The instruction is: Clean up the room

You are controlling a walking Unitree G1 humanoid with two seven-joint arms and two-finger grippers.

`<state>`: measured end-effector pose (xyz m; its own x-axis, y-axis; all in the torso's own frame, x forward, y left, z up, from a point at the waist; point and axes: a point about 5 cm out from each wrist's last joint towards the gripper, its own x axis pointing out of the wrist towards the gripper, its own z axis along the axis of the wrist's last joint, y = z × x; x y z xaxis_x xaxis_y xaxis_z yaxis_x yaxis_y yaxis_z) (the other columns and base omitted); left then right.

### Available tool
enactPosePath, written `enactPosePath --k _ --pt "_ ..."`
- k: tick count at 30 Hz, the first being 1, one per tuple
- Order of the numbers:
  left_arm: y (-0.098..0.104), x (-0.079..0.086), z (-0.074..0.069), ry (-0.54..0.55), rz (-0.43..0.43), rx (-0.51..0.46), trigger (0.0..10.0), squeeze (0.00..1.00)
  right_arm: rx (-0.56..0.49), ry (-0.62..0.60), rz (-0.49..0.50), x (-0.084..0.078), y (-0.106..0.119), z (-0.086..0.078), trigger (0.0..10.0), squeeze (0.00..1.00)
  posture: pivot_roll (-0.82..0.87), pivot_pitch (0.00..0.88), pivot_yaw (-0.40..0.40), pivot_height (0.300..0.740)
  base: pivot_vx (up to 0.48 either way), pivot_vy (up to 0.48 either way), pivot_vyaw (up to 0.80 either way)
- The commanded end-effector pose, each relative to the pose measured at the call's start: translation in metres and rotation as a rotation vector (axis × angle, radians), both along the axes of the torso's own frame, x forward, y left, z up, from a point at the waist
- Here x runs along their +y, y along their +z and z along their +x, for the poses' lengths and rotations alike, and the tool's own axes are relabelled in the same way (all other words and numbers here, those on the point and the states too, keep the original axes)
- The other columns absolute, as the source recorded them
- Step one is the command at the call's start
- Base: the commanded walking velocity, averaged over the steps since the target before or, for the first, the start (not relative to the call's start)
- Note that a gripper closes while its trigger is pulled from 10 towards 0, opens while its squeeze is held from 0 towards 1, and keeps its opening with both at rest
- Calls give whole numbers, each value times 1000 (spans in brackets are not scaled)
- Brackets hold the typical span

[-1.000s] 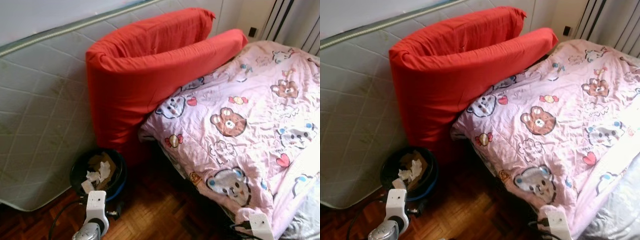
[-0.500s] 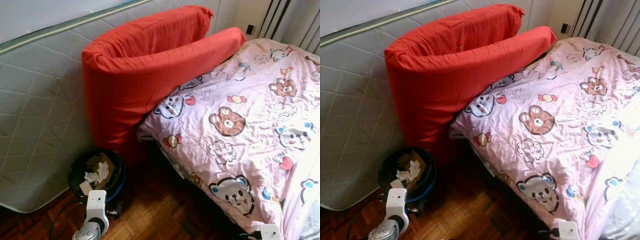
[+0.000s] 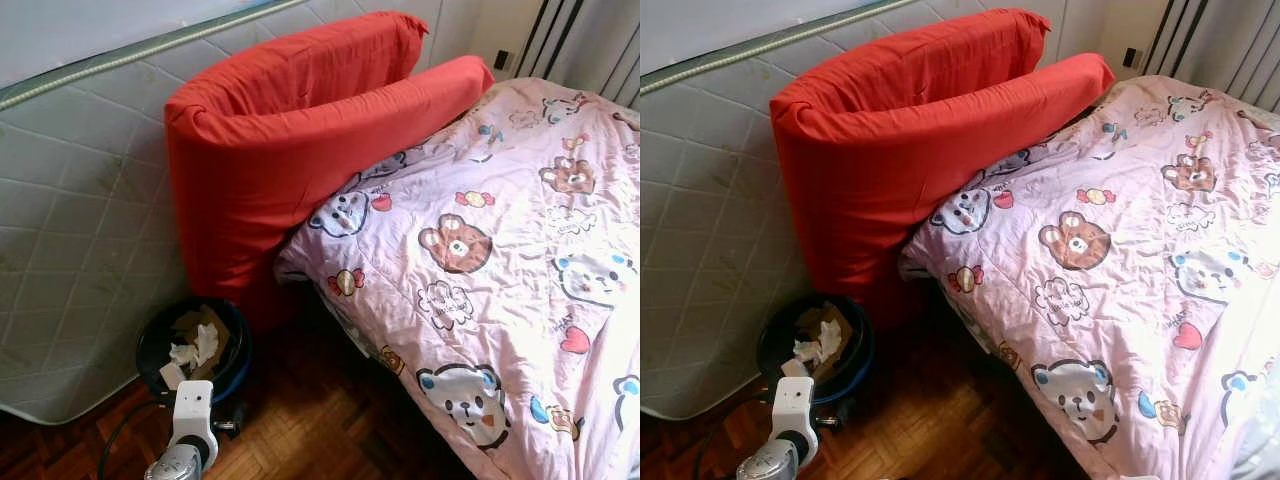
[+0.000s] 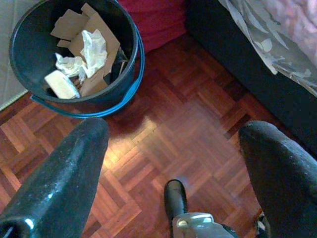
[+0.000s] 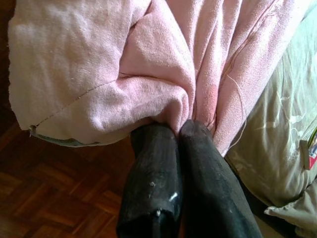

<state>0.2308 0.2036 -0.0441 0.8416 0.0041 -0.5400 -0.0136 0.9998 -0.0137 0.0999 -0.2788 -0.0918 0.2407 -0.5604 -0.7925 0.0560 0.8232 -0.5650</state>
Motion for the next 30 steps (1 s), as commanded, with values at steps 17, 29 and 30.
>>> enactPosePath --k 17,29,30 --pt "-7 4 -10 6 4 54 10000 0 19 -125 17 -2 -4 -22 10000 0 72 121 32 740 0 0 0" --pt "-7 6 -10 6 7 57 10000 0 -26 -107 66 7 -5 -9 10000 1000 73 122 33 740 0 0 0" --pt "-7 6 -10 5 7 57 10000 0 -31 -105 69 8 -5 -8 10000 1000 74 122 33 740 0 0 0"
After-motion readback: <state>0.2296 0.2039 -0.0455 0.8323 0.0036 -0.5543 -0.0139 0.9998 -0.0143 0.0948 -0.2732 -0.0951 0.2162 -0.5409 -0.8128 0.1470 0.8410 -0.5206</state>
